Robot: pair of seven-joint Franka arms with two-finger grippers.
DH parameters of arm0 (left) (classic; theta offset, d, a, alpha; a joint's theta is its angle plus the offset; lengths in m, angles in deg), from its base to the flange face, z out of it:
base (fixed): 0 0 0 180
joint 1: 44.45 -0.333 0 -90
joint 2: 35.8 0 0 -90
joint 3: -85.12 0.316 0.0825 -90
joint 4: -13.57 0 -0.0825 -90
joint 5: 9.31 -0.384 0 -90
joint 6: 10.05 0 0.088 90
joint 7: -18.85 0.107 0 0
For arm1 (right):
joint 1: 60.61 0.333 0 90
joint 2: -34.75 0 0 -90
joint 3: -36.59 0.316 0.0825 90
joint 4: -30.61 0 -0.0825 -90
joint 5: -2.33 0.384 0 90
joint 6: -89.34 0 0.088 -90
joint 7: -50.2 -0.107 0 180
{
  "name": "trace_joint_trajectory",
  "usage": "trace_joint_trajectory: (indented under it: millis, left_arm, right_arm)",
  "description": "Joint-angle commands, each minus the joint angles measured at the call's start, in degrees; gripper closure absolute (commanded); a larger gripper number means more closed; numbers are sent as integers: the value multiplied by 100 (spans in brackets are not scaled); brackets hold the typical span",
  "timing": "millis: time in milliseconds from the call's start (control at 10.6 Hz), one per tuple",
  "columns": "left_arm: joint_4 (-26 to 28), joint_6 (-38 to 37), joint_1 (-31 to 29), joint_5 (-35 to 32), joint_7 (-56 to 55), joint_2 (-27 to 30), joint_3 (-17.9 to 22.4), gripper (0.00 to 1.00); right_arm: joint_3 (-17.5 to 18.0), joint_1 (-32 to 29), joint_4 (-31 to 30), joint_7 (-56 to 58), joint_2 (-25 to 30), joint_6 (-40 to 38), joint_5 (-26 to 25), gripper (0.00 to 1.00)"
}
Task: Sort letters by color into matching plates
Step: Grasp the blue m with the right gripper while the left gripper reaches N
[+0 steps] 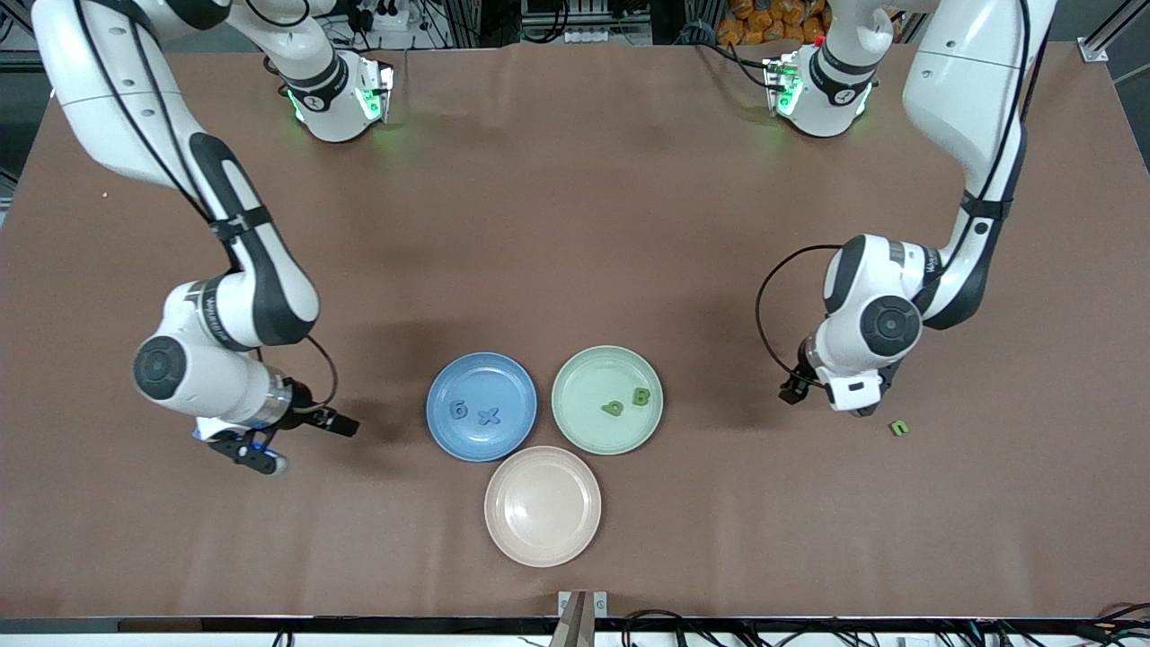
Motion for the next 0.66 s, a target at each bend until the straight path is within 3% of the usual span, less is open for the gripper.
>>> trace_joint_trajectory:
  millis: [0, 565]
  left_arm:
    - [105, -38, -453, -201, 277, 88, -47, 0]
    - [70, 181, -912, -219, 594, -228, -21, 0]
  right_arm:
    - [-108, -406, -78, 101, 146, -85, -73, 0]
    - [-935, -766, -78, 600, 67, -77, -82, 0]
